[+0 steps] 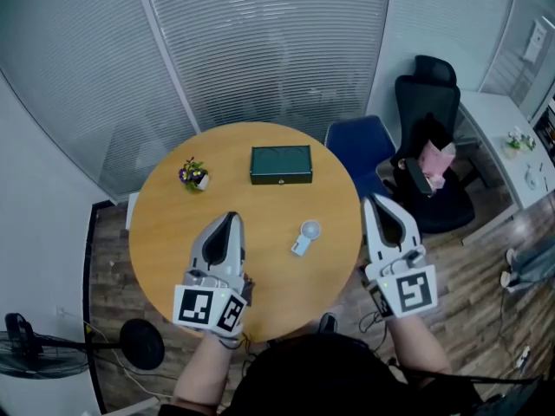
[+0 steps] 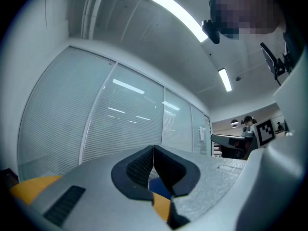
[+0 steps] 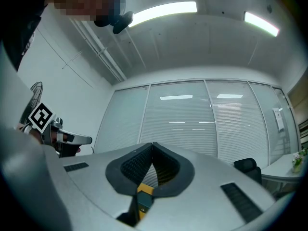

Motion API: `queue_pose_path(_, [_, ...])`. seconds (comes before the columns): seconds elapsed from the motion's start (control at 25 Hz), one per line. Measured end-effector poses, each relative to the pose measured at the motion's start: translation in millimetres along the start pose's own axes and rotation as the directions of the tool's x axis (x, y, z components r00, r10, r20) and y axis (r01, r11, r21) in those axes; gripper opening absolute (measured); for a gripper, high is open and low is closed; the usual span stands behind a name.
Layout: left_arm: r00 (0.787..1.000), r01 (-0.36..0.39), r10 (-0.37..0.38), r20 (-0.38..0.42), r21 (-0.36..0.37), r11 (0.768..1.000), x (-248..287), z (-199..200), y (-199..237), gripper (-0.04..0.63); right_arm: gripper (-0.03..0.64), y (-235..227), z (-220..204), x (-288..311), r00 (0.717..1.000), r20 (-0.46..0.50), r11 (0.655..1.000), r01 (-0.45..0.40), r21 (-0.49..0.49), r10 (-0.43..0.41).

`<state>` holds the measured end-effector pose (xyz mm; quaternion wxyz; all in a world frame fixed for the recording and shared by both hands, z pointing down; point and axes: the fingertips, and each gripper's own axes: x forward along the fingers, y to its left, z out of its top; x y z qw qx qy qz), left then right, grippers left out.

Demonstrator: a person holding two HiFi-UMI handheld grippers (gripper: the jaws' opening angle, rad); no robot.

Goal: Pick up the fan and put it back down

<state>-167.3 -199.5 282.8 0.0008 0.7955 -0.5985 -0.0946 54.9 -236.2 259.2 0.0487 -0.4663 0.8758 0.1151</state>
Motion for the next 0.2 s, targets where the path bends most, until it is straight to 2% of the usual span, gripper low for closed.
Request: queue_pose_path(0.2, [1.000,-0.010,0.010,-0.006,0.001,1.000,9.7,-2.8,-6.1,0.006,0.006,-11.6,-5.8,4.4,1.000,-0.007,1.000,-0.012,0.008,0.012])
